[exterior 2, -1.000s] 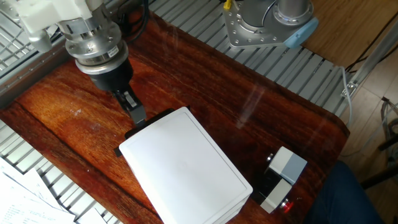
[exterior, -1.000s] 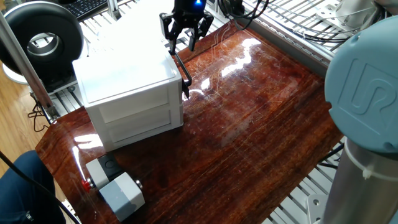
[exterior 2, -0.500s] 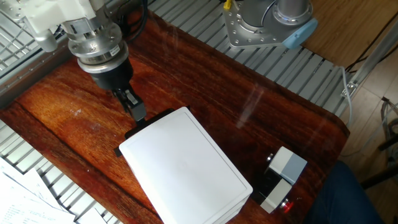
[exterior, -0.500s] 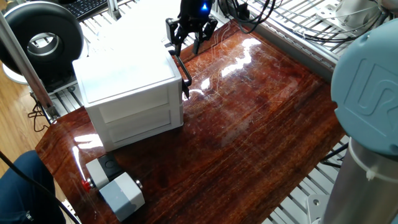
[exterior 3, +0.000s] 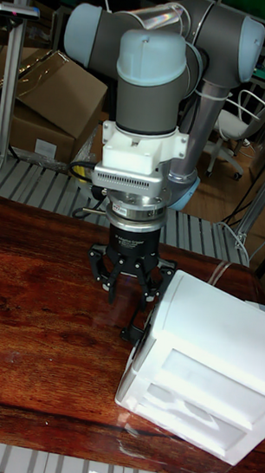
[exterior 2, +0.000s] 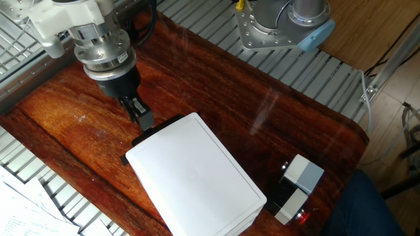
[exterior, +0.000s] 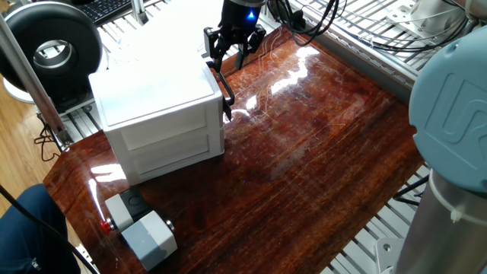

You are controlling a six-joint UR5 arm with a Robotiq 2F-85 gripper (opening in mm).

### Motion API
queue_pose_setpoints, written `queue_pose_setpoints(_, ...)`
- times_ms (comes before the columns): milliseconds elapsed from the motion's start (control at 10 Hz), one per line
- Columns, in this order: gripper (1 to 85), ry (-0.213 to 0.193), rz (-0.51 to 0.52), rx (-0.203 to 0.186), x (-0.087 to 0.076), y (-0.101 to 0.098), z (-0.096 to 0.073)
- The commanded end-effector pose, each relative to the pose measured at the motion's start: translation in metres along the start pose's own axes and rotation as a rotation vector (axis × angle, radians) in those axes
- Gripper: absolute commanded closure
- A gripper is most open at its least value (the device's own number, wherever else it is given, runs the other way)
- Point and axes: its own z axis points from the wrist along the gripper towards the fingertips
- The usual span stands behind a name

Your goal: Take something out of a drawer

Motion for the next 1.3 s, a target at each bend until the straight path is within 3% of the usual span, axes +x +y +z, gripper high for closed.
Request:
queue_pose_setpoints(0, 34.3, 0.005, 0.004, -0.012, 0.0010, 0.0025, -0.0016)
queue_pose_setpoints(800, 34.3, 0.029, 0.012, 0.010, 0.0071, -0.0031, -0.0042)
queue_pose_setpoints(1200, 34.3, 0.027, 0.023, -0.019, 0.0064, 0.0044, -0.0042)
